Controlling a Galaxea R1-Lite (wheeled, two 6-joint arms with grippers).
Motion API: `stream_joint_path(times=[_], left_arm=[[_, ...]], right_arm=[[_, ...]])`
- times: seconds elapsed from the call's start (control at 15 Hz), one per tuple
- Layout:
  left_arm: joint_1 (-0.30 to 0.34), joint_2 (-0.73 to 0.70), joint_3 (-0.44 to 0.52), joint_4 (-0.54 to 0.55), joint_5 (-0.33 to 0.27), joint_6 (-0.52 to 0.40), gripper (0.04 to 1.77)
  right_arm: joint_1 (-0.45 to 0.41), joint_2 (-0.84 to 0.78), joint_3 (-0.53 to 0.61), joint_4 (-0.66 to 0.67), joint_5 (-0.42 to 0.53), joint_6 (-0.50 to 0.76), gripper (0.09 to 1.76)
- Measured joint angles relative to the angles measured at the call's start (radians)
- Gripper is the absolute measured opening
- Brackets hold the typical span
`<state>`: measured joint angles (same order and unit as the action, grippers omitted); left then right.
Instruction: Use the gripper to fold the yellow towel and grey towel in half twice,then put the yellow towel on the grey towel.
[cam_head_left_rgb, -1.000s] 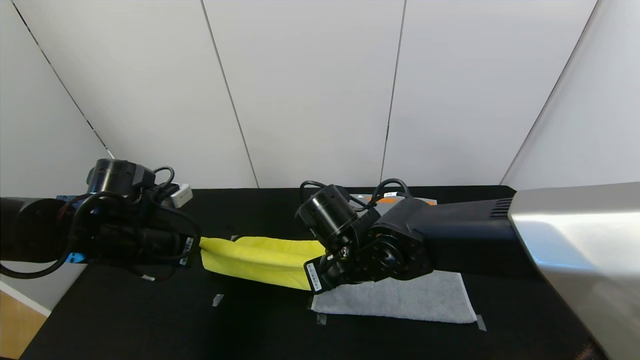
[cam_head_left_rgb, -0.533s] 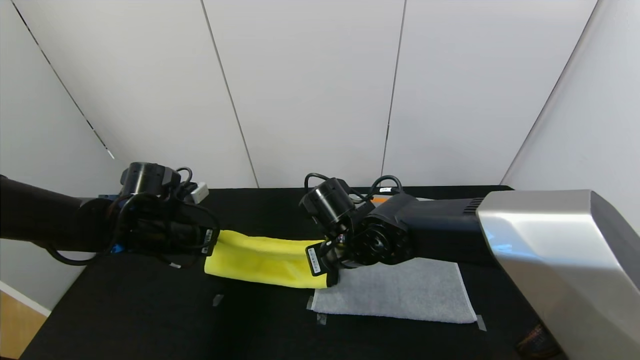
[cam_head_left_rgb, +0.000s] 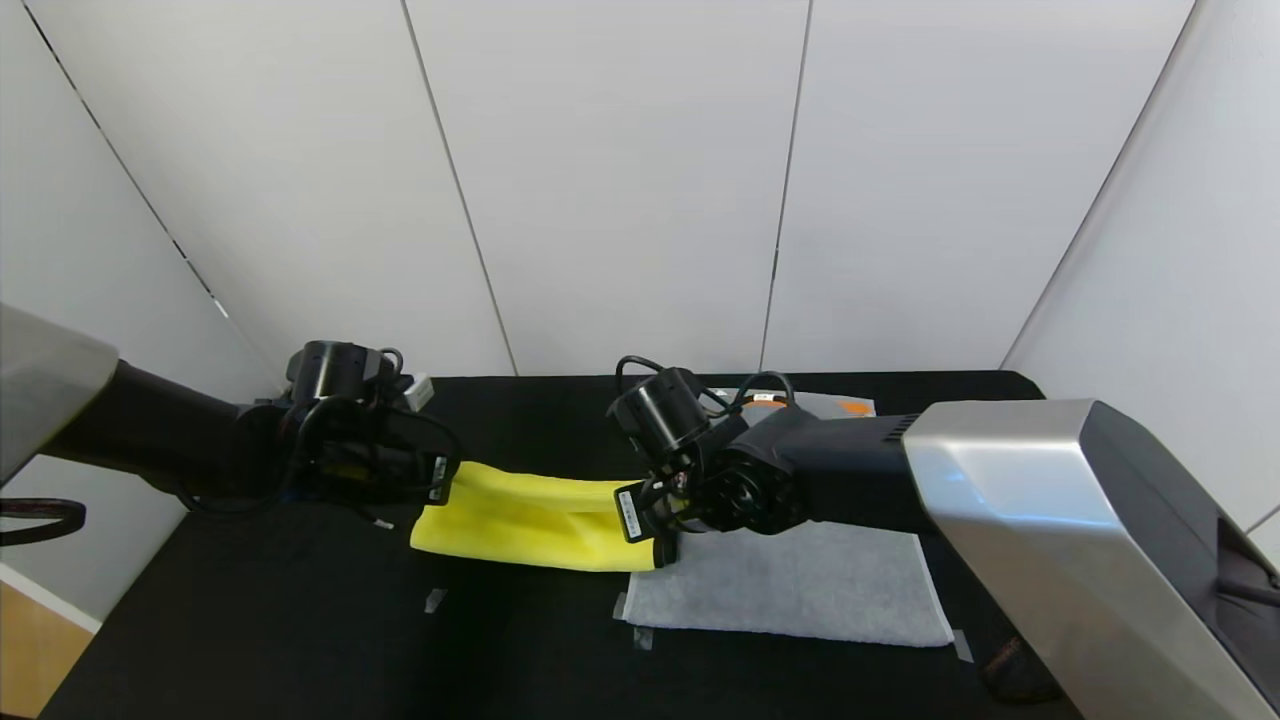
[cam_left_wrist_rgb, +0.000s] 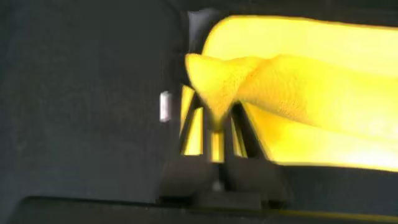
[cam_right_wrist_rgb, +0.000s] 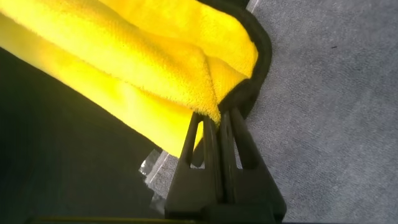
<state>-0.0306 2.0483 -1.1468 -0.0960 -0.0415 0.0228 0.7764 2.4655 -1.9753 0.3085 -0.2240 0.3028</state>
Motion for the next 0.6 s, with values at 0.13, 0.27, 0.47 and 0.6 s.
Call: stream_joint_path(times=[0.13, 0.27, 0.47, 0.6], left_arm=[[0.001, 0.018, -0.008, -0.002, -0.001, -0.001, 0.55], [0.001, 0.023, -0.011, -0.002, -0.018, -0.001, 0.82], [0.003, 0.022, -0.012, -0.001, -0.023, -0.001, 1.1], [0.004, 0.02, -0.011, -0.001, -0.023, -0.001, 1.23]], right_arm=[[0.0, 0.009, 0.0, -0.003, 0.0, -0.001, 0.32], [-0.001, 0.013, 0.0, -0.003, 0.0, -0.001, 0.63], [0.001, 0.013, 0.0, -0.003, 0.0, -0.001, 0.98], [0.0, 0.012, 0.001, -0.003, 0.0, -0.001, 1.13]])
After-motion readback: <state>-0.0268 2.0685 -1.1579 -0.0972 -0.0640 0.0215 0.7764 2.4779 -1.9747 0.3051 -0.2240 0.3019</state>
